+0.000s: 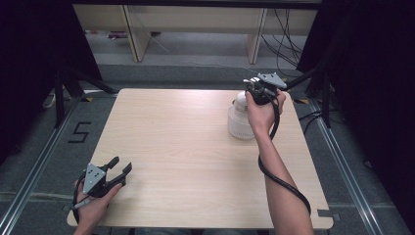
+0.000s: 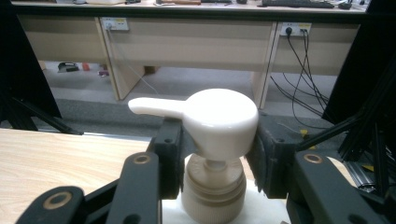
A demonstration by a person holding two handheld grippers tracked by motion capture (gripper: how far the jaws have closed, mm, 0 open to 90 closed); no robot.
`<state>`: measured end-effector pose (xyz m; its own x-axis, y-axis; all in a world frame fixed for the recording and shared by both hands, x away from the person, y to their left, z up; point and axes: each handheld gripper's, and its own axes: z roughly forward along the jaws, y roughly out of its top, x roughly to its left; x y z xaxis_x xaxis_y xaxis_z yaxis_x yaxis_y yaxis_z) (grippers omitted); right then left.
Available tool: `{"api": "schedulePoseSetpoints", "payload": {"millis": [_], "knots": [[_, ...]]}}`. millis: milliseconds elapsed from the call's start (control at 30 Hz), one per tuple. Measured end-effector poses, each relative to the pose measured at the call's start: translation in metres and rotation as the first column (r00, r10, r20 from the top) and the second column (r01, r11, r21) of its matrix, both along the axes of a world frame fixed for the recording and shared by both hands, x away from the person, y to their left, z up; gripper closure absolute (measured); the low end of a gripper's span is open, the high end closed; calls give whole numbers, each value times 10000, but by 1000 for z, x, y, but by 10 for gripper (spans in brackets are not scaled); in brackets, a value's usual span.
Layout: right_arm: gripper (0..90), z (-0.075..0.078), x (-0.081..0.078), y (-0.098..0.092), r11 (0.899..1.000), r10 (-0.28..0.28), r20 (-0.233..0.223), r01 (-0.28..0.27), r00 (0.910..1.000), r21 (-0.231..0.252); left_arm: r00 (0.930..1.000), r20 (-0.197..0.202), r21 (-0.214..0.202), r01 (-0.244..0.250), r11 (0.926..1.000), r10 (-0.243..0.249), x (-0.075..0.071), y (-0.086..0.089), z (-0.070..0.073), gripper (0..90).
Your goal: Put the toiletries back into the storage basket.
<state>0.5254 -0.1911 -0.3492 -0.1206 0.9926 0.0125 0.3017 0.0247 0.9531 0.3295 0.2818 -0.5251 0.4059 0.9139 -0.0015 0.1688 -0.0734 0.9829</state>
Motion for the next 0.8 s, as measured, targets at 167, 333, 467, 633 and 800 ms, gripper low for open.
{"api": "schedulePoseSetpoints", "payload": {"millis": [167, 333, 467, 633, 800], "knots": [[597, 0, 1, -1, 10000, 48, -6, -48, 10000, -35, 10000, 4, -19, 4, 10000, -4, 0, 0, 0, 432], [524, -2, 0, -1, 10000, 26, -175, -26, 9998, 14, 10000, -7, -37, -5, 10000, 5, 0, 0, 0, 431], [388, -6, -1, 1, 9998, -122, -256, 126, 9996, 161, 10000, -9, -31, -15, 10000, 15, 0, 0, 0, 431], [314, -6, -2, -1, 10000, -1, -216, 0, 9998, -54, 10000, -10, -23, -16, 10000, 16, 0, 0, 0, 431], [285, -5, -6, -1, 9998, 72, -196, -76, 9998, -206, 10000, -8, -45, -20, 10000, 19, 0, 1, 0, 431]]}}
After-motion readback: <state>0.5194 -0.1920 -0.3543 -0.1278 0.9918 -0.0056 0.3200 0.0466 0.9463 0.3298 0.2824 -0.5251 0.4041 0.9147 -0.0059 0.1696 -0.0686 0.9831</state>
